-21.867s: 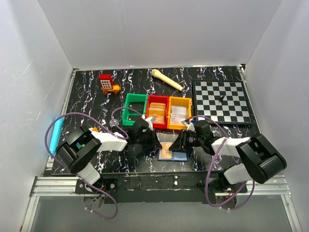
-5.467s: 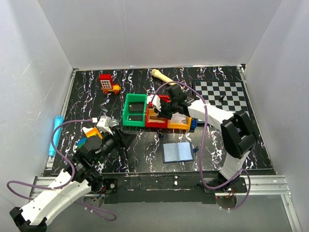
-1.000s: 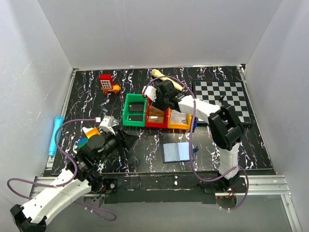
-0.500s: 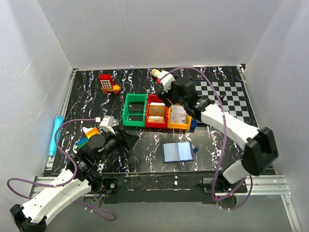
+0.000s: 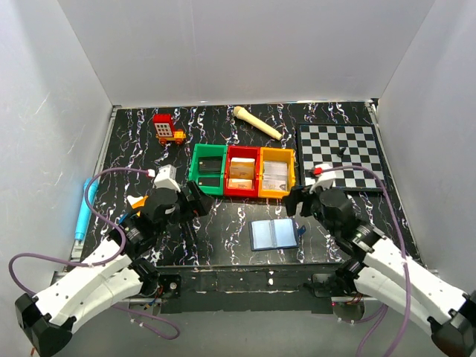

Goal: Take the credit cards out of the card holder
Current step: Reset both arms

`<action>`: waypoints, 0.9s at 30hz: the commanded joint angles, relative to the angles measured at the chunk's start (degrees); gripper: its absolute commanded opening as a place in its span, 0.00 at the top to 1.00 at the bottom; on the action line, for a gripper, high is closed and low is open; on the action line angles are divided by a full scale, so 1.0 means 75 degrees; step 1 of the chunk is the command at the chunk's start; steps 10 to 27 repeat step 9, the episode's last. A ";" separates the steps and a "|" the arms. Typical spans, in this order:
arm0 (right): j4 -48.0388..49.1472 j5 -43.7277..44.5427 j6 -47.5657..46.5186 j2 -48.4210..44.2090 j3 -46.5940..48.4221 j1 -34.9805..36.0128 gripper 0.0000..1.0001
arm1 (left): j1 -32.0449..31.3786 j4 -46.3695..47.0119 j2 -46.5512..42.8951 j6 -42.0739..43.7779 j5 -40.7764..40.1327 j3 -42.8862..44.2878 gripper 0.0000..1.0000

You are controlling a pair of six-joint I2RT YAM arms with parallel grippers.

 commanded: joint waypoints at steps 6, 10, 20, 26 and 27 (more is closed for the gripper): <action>-0.1023 0.0565 0.0725 -0.1788 -0.0012 -0.0001 0.08 | 0.0039 -0.0642 0.0028 -0.0534 -0.0746 0.0573 0.05; -0.1235 0.0355 0.0667 -0.1905 0.0187 -0.0001 0.08 | 0.0039 -0.1508 0.0391 -0.0838 -0.1062 0.1134 0.02; -0.1235 0.0355 0.0667 -0.1905 0.0187 -0.0001 0.08 | 0.0039 -0.1508 0.0391 -0.0838 -0.1062 0.1134 0.02; -0.1235 0.0355 0.0667 -0.1905 0.0187 -0.0001 0.08 | 0.0039 -0.1508 0.0391 -0.0838 -0.1062 0.1134 0.02; -0.1235 0.0355 0.0667 -0.1905 0.0187 -0.0001 0.08 | 0.0039 -0.1508 0.0391 -0.0838 -0.1062 0.1134 0.02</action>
